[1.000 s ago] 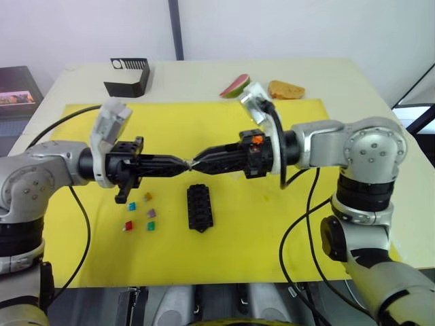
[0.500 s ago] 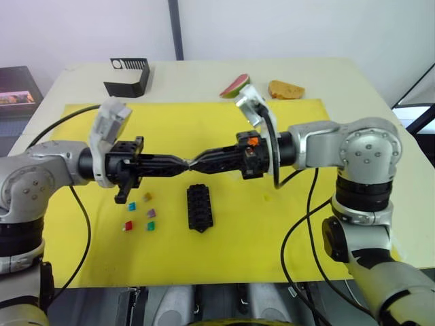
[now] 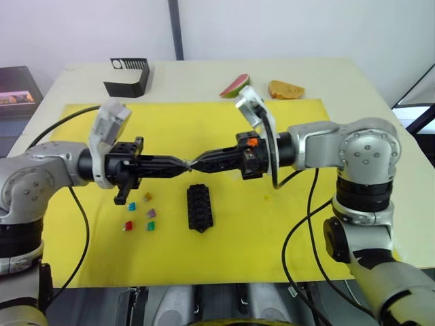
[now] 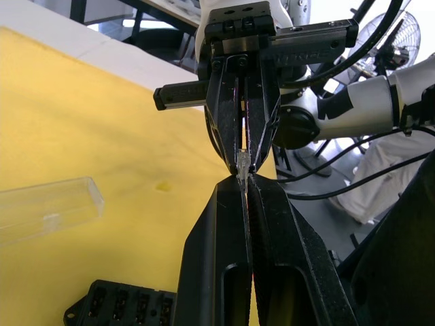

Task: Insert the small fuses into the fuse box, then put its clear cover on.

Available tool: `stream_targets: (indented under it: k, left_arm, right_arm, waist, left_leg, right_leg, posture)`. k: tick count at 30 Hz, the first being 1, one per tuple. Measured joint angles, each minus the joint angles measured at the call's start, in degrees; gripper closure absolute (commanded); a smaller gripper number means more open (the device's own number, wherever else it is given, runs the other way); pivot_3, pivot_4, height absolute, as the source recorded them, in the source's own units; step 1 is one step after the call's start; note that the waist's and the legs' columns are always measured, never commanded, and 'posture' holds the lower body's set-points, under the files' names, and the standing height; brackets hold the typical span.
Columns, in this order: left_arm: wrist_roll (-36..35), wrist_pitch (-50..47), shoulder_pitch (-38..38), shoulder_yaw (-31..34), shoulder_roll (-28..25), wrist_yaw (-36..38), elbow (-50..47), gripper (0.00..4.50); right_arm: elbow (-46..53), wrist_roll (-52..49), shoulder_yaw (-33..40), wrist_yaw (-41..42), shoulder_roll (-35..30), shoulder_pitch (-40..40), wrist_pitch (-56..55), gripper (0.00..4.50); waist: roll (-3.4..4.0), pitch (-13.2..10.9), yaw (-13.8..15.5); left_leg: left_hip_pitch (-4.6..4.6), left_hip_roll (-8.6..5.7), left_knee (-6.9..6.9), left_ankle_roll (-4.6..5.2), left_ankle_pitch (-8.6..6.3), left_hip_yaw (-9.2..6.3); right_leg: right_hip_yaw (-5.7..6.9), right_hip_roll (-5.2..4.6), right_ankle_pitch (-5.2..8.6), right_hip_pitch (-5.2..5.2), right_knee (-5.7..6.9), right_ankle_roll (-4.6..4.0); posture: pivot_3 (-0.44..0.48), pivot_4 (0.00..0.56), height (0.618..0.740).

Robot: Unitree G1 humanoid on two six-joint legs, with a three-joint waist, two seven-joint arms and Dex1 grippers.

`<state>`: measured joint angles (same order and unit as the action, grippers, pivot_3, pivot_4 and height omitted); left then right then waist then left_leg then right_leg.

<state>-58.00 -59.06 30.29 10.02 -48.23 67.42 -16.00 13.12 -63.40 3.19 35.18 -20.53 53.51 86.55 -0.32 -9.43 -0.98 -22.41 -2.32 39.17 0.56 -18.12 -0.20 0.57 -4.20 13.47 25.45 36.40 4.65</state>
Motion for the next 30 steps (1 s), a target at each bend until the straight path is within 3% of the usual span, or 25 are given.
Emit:
stream_targets:
  k: [3, 4, 6, 9, 12, 13, 20, 25, 30]
  left_arm:
    - [0.2, 0.7, -0.3, -0.3, -0.2, 0.0, -0.1, 4.5]
    - [0.6, 1.0, -0.4, -0.4, -0.4, 0.0, -0.3, 4.19]
    - [2.9, 2.7, -1.0, -1.6, -1.6, -0.1, -1.2, 3.5]
    - [8.8, 7.5, -4.5, -3.9, -3.8, 0.0, -2.8, 2.0]
    - [15.9, 15.3, -11.0, -4.9, -7.3, 1.1, -5.8, 0.36]
    - [17.7, 17.3, -12.8, -4.9, -8.1, 1.3, -6.5, 0.07]
    - [26.0, 30.3, -28.6, -4.2, -6.4, 0.1, -11.6, 0.07]
    - [31.4, 37.0, -33.9, -5.0, -5.0, -1.3, -11.6, 0.07]
    - [34.4, 40.2, -33.6, -7.9, -2.7, -2.9, -11.4, 0.07]
  right_arm:
    - [0.0, 0.0, -0.4, 0.0, -0.3, 0.0, -0.1, 4.46]
    - [0.1, 0.0, -0.6, 0.0, -0.4, 0.0, -0.3, 4.49]
    - [0.6, 0.3, -1.8, 0.3, -1.4, 0.0, -0.9, 4.5]
    - [5.8, 4.2, -7.8, 3.8, -6.8, -0.7, -5.6, 4.5]
    - [11.3, 14.5, -17.8, 9.8, -13.6, -4.5, -18.1, 4.5]
    - [12.0, 17.7, -20.6, 11.9, -15.2, -6.1, -22.1, 4.5]
    - [12.0, 33.4, -34.0, 20.8, -17.2, -11.1, -40.0, 4.5]
    - [11.4, 36.8, -34.6, 22.7, -17.1, -11.5, -42.3, 4.5]
    - [11.3, 38.7, -34.6, 23.8, -16.8, -12.3, -42.5, 4.5]
  waist:
    - [0.0, 0.0, 0.0]
    - [0.0, 0.0, 0.0]
    - [0.0, 0.0, 0.0]
    - [0.01, 0.0, 0.0]
    - [0.0, 0.0, -0.1]
    - [0.01, 0.0, -0.1]
    - [-0.01, 0.0, 0.2]
    - [-0.01, 0.0, 0.5]
    - [-0.01, 0.0, 0.3]
  left_leg:
    - [0.0, 0.0, 0.0, 0.0, 0.0, 0.0]
    - [0.0, 0.0, 0.0, 0.0, 0.0, 0.0]
    - [0.0, 0.0, -0.01, 0.0, 0.0, 0.0]
    - [-0.01, 0.0, -0.04, 0.02, -0.01, 0.0]
    - [-0.02, 0.0, -0.04, 0.08, -0.05, 0.01]
    - [-0.01, 0.0, -0.05, 0.08, -0.05, 0.02]
    - [0.0, 0.04, -0.04, 0.26, -0.15, 0.01]
    - [0.02, 0.03, -0.01, 0.39, -0.23, -0.03]
    - [0.01, 0.03, -0.02, 0.4, -0.24, -0.03]
  right_leg:
    - [0.0, 0.0, 0.0, 0.0, 0.0, 0.0]
    - [0.0, 0.0, 0.0, 0.0, -0.01, 0.0]
    - [0.0, -0.01, 0.0, -0.01, -0.03, 0.0]
    - [0.0, 0.0, 0.0, 0.0, -0.08, 0.0]
    - [-0.01, 0.01, 0.0, -0.01, -0.16, 0.0]
    - [-0.01, 0.02, 0.0, -0.02, -0.18, 0.0]
    - [-0.01, -0.01, 0.01, -0.04, -0.17, -0.01]
    - [0.04, -0.09, 0.02, -0.12, -0.21, -0.05]
    - [0.05, -0.09, 0.01, -0.1, -0.2, -0.03]
  posture:
    - [0.0, 0.15, 0.74]
    - [0.0, 0.15, 0.74]
    - [0.0, 0.15, 0.74]
    - [0.0, 0.15, 0.74]
    - [0.0, 0.15, 0.74]
    - [0.0, 0.15, 0.74]
    - [0.0, 0.15, 0.74]
    - [0.0, 0.15, 0.74]
    - [0.0, 0.15, 0.74]
